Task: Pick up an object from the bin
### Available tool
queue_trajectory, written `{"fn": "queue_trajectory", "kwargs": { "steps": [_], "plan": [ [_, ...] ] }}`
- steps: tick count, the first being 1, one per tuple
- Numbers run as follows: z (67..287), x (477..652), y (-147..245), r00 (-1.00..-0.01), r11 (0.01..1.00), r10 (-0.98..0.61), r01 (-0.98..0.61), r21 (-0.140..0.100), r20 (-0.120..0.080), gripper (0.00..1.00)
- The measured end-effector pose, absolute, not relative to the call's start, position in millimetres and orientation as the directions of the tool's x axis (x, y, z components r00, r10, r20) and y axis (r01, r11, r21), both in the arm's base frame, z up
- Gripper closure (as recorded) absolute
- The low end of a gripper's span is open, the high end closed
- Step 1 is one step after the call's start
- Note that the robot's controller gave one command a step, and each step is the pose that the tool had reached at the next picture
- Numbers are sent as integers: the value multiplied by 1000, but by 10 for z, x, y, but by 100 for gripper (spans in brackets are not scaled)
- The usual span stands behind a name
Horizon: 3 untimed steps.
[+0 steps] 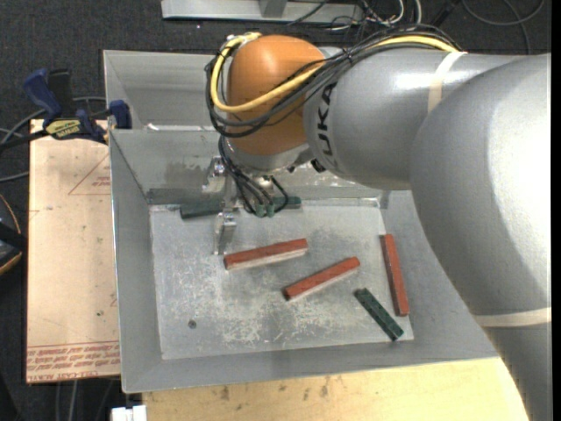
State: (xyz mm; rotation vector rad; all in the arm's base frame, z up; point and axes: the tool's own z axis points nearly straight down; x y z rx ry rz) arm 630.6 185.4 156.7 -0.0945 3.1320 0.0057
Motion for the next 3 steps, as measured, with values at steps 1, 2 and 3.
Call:
{"fn": "queue_trajectory", "kwargs": {
  "steps": [1, 2, 3],
  "plan": [
    [802, 5868, 1432, -999, 999, -49, -49, 7, -22, 100],
    [802, 5868, 1432, -999, 999, -49, -49, 7, -22, 100],
    [1211, 5760, 1116, -999, 999, -47, -47, 1, 5, 100]
  ]
}}
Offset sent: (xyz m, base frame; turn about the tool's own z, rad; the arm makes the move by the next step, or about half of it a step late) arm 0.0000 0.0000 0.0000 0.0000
